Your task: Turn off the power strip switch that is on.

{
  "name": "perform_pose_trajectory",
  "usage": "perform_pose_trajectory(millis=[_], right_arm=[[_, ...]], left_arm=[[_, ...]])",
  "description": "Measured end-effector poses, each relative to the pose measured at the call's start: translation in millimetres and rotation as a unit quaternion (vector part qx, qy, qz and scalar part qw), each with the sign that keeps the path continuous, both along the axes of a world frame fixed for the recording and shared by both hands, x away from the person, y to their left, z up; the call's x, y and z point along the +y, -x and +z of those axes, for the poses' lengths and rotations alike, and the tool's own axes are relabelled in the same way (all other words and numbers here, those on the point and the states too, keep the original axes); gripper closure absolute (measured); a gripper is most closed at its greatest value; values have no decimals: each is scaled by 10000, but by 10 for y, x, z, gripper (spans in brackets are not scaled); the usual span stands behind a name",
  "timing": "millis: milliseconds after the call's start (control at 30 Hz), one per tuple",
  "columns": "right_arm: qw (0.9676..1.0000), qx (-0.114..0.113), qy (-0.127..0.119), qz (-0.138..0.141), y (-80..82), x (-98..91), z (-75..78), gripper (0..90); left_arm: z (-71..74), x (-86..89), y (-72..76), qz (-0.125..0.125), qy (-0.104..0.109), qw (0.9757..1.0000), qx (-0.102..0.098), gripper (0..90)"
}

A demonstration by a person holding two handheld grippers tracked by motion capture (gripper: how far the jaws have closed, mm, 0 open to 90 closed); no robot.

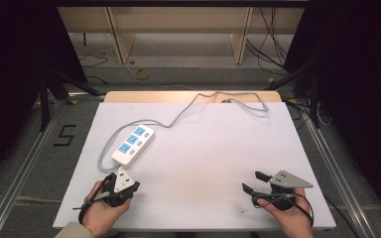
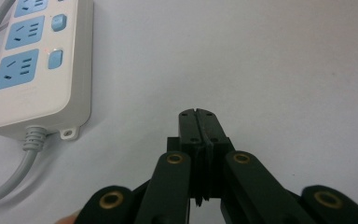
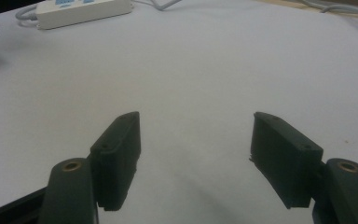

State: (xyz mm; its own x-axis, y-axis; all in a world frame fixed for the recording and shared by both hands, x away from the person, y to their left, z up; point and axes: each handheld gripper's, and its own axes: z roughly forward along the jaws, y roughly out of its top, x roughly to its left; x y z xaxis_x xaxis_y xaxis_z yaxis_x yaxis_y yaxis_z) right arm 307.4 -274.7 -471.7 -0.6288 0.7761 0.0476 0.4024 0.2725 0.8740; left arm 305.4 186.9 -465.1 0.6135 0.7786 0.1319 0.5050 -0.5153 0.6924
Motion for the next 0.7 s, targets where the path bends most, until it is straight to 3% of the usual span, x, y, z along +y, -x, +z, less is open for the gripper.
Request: perform_pose_trajectory(millis=[133, 400, 700], right_arm=[[10000, -9, 0, 7, 0, -4, 3, 343], [10000, -6, 31, 9, 2, 2, 1, 343], [10000, -10, 19, 33, -3, 8, -5, 343]], left_arm=[[3, 16, -23, 26, 68, 9999, 151, 895], [51, 35, -52, 131, -137, 9998, 12, 895], [122, 40, -139, 223, -123, 9995, 196, 896]])
